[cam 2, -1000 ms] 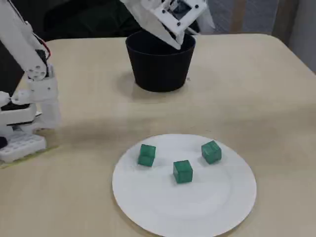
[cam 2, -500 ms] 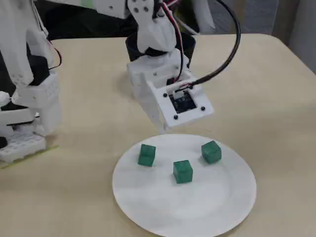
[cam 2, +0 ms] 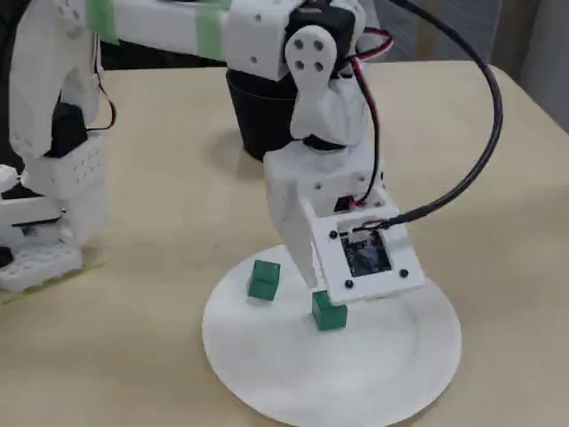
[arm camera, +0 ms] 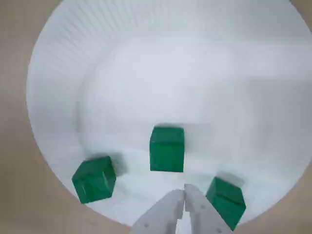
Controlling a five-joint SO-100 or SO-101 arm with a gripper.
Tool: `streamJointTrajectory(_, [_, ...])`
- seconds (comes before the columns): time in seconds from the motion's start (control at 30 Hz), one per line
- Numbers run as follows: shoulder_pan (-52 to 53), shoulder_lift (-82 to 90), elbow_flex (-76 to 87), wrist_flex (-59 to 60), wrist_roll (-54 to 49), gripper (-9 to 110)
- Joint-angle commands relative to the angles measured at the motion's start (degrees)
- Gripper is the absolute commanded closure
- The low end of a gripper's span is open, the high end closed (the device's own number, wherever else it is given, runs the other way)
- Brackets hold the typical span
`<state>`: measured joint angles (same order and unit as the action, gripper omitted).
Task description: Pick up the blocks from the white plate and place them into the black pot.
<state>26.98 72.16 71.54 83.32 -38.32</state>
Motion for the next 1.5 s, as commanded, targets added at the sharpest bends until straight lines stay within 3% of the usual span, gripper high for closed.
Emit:
streamJointTrajectory(0.0, [0.7, 0.0, -3.2, 0.6, -1.0, 83])
streamJointTrajectory(0.27, [1.8, -2.5, -3.3, 1.1, -1.4, 74])
streamJointTrajectory(1.07, [1.0, -8.5, -4.9, 2.3, 1.0, 74])
streamJointTrajectory(1.23, [0.6, -10.9, -6.6, 2.0, 2.5, 84])
streamJointTrajectory(1.37, [0.2, -13.2, -8.9, 2.0, 4.1, 102])
streamJointTrajectory(1.47, [0.2, -14.2, -10.0, 2.6, 4.2, 104])
